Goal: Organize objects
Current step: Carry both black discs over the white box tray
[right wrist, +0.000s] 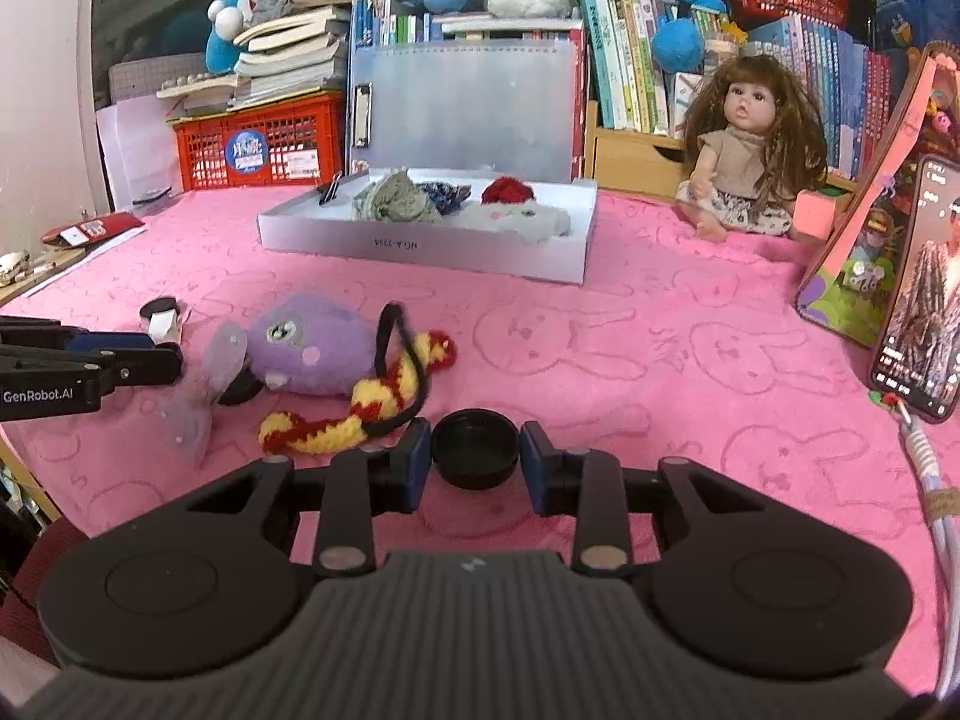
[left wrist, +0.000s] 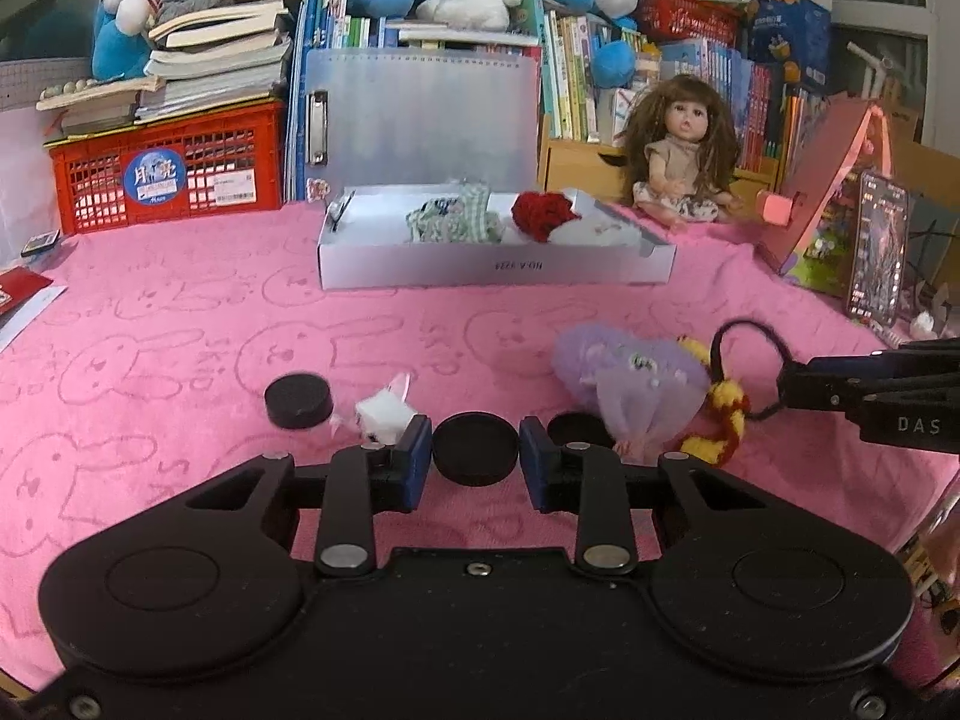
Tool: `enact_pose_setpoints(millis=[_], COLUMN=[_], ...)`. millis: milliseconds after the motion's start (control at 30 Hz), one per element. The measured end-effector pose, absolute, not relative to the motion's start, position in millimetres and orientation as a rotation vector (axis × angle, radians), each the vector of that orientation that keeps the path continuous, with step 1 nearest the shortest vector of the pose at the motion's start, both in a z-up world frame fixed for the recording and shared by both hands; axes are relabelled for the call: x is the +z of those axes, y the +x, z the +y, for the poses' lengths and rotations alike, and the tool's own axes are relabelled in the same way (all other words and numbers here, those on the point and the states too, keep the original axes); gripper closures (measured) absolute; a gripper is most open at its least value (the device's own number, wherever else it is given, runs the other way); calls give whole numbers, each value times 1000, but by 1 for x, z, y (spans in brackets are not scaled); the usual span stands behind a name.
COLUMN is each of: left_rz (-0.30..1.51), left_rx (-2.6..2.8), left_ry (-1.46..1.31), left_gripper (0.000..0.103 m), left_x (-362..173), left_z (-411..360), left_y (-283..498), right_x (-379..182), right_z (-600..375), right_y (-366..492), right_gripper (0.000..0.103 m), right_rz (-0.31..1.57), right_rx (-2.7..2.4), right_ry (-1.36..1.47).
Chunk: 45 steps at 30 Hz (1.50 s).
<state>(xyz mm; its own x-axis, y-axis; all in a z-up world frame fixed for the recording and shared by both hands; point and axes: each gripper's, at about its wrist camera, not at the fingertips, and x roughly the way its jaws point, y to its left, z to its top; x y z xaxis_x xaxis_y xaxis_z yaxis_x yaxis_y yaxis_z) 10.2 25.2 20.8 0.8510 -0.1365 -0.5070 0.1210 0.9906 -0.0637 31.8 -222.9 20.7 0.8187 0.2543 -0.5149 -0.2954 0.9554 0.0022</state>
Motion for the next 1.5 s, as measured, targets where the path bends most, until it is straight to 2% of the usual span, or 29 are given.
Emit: enact_pose_setpoints(millis=[400, 1500], left_rz=[522, 503], left_rx=[-134, -126], left_ry=[-59, -86], left_gripper=[73, 73], left_x=[43, 76], left_z=[26, 18], left_y=[36, 113], right_x=[46, 71], right_z=[-232, -226], right_y=[50, 118], right_gripper=[66, 66], right_rz=[471, 480], right_rx=[213, 262], right_ry=[-61, 86])
